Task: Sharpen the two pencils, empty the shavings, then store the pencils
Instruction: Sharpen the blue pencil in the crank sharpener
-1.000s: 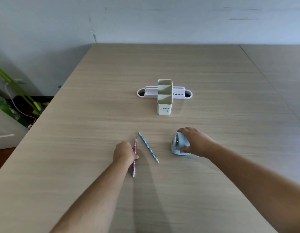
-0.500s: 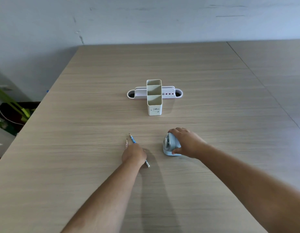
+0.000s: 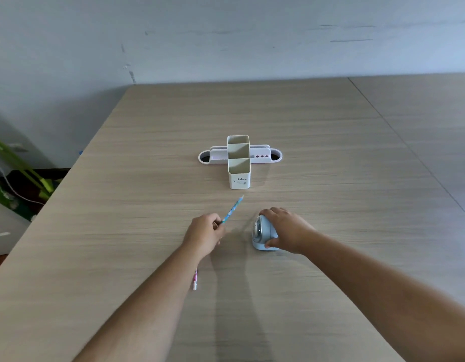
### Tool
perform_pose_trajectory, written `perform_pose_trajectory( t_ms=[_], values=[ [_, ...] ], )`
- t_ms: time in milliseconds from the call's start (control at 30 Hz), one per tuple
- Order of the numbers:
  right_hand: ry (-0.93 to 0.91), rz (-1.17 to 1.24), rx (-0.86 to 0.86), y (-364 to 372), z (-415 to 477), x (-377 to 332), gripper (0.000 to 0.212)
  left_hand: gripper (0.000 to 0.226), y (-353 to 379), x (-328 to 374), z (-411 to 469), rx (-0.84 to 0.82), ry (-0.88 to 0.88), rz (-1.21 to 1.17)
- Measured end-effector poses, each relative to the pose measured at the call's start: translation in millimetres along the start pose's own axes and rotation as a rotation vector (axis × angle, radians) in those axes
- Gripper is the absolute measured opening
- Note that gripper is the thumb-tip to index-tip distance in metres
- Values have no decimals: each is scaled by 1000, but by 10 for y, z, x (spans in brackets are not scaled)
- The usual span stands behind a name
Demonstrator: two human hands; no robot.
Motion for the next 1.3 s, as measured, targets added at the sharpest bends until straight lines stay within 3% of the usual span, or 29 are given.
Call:
perform_pose_trajectory(
  t_ms=[233, 833, 967, 1033, 1100, 1167, 1300],
  values=[
    [5, 0, -6, -14, 1, -10, 78, 12, -242, -320, 21, 17, -4, 220],
    [-21, -1, 8, 45, 44, -99, 74, 16, 139, 136, 32, -89, 157, 87],
    [-3, 107, -39, 59, 12, -56, 86, 19, 99, 137, 47, -112, 164, 123],
    [44, 212, -25, -17, -4, 31, 89, 38, 63, 235, 41, -139, 206, 269],
    [159, 337, 116, -199, -34, 233, 69, 75, 83, 423, 27, -169, 305, 451],
    [277, 406, 200, -290, -122, 492, 47, 99, 165, 681, -21, -152, 430, 538],
    [407, 383, -49, 11, -378, 765, 23, 107, 608, 1039, -135, -210, 574, 617]
  ],
)
Point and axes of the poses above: each hand's wrist, its own z-axis towards the middle knuckle, its own y-axis out of the palm, x = y × z, the point moved 6 cm from there along z, towards the middle knuckle, and after that the axes turned 9 degrees about x, right-handed, at the moved point
